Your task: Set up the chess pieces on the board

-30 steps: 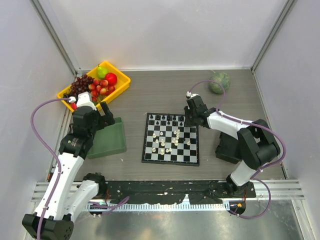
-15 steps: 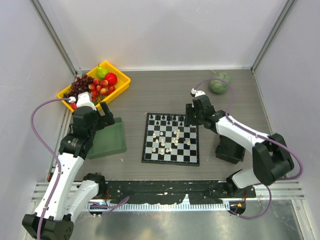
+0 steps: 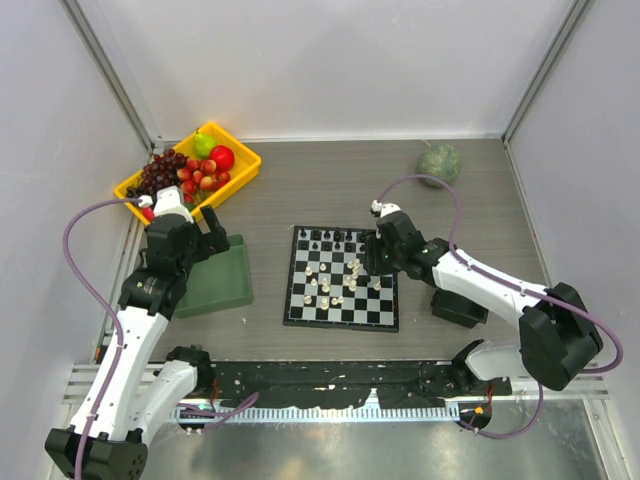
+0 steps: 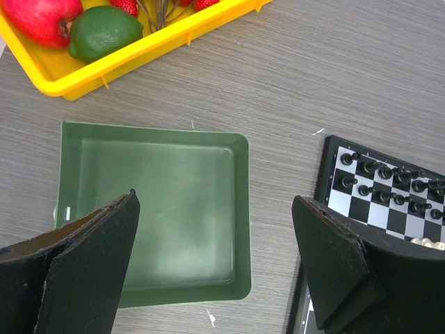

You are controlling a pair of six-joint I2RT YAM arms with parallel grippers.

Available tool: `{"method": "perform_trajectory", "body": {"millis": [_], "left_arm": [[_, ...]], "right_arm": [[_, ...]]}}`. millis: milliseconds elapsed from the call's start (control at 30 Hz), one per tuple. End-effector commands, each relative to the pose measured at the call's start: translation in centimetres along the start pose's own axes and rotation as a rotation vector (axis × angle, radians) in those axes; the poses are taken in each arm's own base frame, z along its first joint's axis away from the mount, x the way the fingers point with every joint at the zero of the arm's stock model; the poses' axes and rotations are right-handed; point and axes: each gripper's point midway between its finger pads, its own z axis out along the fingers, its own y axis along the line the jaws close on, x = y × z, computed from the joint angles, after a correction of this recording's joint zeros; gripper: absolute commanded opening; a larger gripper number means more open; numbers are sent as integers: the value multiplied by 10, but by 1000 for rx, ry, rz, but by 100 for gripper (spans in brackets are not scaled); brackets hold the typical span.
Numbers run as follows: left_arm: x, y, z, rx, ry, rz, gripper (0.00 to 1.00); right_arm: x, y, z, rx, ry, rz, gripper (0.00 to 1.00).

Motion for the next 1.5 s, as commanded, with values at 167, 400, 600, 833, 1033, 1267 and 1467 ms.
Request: {"method": "perform_trajectory", "body": {"millis": [167, 400, 600, 833, 1033, 1267, 1467], "left_arm": [[-17, -1, -4, 16, -68, -10, 99], [-17, -1, -4, 13, -69, -9, 99], [-19, -1, -5, 13, -72, -6, 99], [-20, -1, -5, 14, -73, -6, 99], [-20, -1, -4, 16, -71, -6, 99], [-18, 0, -4, 13, -66, -7, 99], [-18, 2, -5, 6, -70, -5, 99]], "right_arm": [[24, 12, 14, -1, 75, -28, 41], [27, 9, 24, 35, 107, -52, 37], [22, 9, 26, 41, 96, -58, 29], [14, 11, 23, 37, 68, -61, 18], [-3, 4, 19, 79, 17, -70, 16], [-32, -28, 22, 140, -41, 1, 15], [-48, -49, 33, 161, -61, 60, 15]]}}
